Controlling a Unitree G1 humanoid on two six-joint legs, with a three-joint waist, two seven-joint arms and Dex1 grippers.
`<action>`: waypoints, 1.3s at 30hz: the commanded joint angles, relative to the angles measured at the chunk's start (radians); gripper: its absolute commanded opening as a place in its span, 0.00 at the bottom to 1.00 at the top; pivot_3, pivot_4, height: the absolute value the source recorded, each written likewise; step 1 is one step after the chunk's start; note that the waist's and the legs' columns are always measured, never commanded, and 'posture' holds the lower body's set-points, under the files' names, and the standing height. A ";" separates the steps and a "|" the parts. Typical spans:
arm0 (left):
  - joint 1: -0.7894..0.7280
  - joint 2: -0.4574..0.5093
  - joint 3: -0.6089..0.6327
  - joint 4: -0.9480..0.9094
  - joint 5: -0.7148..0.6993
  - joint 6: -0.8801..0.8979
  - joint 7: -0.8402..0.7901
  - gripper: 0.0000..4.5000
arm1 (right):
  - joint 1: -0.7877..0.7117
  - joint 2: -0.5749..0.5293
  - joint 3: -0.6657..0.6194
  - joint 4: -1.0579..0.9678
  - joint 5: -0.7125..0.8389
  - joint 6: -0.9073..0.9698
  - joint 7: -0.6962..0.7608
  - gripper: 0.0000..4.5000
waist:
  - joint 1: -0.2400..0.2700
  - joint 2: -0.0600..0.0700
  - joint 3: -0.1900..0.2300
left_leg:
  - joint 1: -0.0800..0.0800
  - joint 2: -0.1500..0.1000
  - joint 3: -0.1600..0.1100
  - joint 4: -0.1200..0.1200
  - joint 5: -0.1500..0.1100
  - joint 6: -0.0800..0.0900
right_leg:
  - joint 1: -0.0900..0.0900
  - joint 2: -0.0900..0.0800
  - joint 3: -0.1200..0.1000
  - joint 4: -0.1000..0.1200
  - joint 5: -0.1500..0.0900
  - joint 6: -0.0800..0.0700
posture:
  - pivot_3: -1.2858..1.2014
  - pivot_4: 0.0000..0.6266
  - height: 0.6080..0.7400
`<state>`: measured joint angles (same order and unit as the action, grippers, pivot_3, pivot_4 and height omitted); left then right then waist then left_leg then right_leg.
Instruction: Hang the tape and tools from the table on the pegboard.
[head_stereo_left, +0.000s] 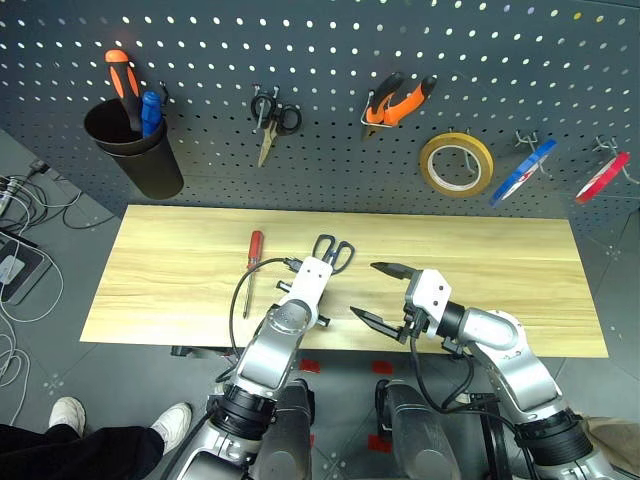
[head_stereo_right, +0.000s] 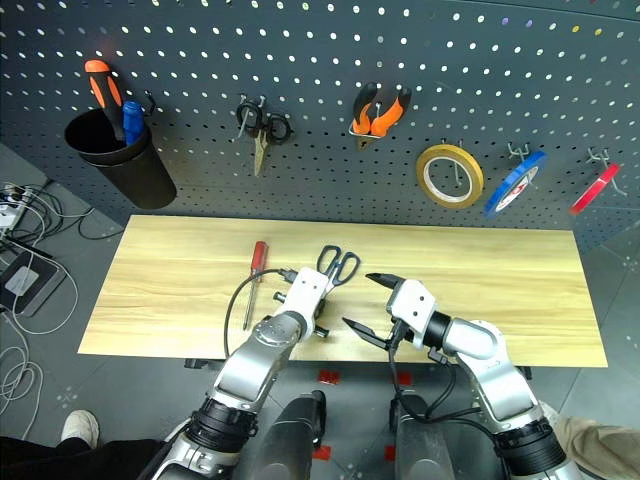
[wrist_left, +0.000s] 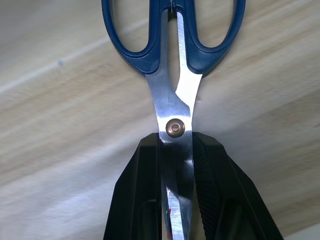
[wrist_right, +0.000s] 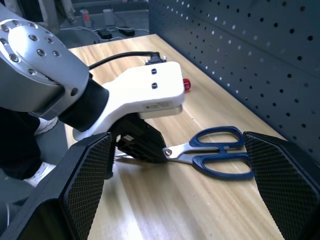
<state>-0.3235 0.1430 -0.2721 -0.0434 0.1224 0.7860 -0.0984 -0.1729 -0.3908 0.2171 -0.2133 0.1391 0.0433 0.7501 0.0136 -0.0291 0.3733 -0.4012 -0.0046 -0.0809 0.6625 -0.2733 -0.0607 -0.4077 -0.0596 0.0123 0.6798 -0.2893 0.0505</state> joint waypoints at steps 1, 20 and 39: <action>0.014 -0.003 0.008 -0.094 -0.006 -0.100 -0.017 0.12 | -0.005 0.017 -0.029 -0.031 0.024 -0.009 -0.027 1.00 | 0.004 0.000 -0.001 | 0.000 0.000 0.000 0.000 0.000 0.000 | 0.000 -0.001 0.000 0.000 0.000 0.000 | 0.56 0.46 1.00; 0.205 0.141 0.080 -0.508 0.007 -0.329 -0.088 0.12 | 0.006 0.017 -0.125 -0.232 0.113 0.126 -0.116 1.00 | 0.012 -0.001 -0.054 | -0.002 -0.001 -0.001 -0.001 0.001 -0.002 | -0.001 -0.002 -0.002 -0.001 0.000 0.000 | 0.57 0.35 1.00; 0.305 0.130 0.188 -0.659 0.061 -0.435 -0.030 0.12 | -0.028 0.021 -0.171 -0.285 0.182 0.194 -0.152 1.00 | 0.014 -0.002 -0.099 | -0.001 -0.002 0.001 -0.001 0.001 -0.001 | 0.000 -0.001 -0.001 -0.001 0.000 0.000 | 0.58 0.31 1.00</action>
<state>-0.0237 0.2821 -0.1023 -0.6306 0.1669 0.3735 -0.1472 -0.1908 -0.3718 0.0588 -0.4525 0.2986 0.2509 0.6022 0.0278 -0.0306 0.2743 -0.4025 -0.0066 -0.0804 0.6619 -0.2728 -0.0614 -0.4082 -0.0603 0.0110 0.6792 -0.2892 0.0506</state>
